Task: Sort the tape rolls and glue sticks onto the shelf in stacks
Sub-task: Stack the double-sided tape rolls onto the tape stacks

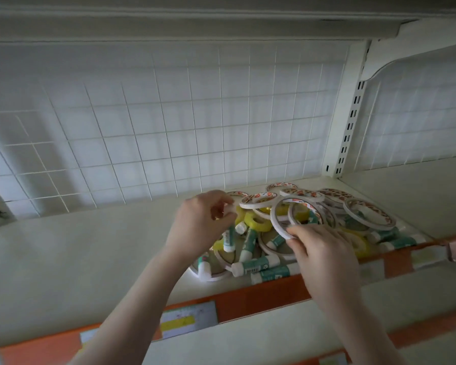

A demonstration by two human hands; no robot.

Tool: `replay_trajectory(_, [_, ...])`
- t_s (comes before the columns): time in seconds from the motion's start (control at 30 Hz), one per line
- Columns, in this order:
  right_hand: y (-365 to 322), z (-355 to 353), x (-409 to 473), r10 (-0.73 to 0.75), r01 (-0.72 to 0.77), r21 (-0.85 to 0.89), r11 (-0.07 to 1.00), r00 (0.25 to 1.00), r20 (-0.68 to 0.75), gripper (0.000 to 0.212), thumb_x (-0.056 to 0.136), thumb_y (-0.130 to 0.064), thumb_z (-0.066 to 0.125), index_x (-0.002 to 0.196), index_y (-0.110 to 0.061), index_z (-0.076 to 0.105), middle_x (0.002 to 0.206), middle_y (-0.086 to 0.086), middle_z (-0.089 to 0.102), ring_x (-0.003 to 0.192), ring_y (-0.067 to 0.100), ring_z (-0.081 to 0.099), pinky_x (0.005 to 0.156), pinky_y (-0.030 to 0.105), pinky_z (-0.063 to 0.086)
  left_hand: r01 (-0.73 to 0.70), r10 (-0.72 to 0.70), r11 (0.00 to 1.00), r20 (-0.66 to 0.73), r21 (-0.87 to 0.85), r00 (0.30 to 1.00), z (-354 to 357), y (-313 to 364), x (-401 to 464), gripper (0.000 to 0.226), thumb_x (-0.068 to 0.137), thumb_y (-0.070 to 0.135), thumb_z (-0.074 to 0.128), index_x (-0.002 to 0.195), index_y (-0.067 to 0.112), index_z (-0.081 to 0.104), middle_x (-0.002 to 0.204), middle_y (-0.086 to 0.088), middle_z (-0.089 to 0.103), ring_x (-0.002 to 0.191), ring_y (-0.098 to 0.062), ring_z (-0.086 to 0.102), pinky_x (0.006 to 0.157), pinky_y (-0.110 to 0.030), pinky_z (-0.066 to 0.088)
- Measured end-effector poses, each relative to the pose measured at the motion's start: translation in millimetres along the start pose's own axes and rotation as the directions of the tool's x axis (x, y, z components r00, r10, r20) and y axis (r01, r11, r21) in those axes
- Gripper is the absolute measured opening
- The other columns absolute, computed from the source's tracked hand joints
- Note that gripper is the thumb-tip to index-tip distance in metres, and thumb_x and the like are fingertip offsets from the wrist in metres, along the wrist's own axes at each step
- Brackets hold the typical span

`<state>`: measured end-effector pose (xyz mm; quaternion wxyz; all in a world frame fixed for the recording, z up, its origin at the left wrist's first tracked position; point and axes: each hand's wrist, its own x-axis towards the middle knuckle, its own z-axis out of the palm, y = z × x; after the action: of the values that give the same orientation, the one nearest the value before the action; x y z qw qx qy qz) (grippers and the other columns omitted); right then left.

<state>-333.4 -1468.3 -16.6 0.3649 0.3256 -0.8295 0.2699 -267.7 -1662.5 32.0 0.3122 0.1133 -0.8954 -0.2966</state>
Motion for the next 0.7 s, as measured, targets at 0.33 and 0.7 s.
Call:
replay_trajectory(0.33, [-103,44,25,-0.168,0.164,0.159,0.974,0.986,0.013,0.023,0.059,-0.004,0.085,0.076,-0.011,0.071,0.069,0.002,0.067,0.063,0.025,0.063,0.064,0.035,0.052,0.082,-0.079,0.997,-0.226,0.003,0.971,-108,-50,-29,0.017,0.072,0.008,0.072,0.083,0.019,0.069,0.073,0.013,0.067,0.068,-0.004,0.062,0.070,-0.021,0.051])
replay_trajectory(0.7, [-320,111,7,-0.276,0.231,0.363,0.903,0.958,0.077,0.030,0.052,-0.002,0.087,0.069,-0.015,0.067,0.064,-0.002,0.063,0.059,0.025,0.061,0.063,0.028,0.031,0.268,-0.224,0.961,-0.380,0.066,0.897,-288,-182,-119,0.023,0.069,0.010,0.076,0.073,0.029,0.063,0.064,0.015,0.064,0.064,-0.001,0.061,0.066,-0.018,0.048])
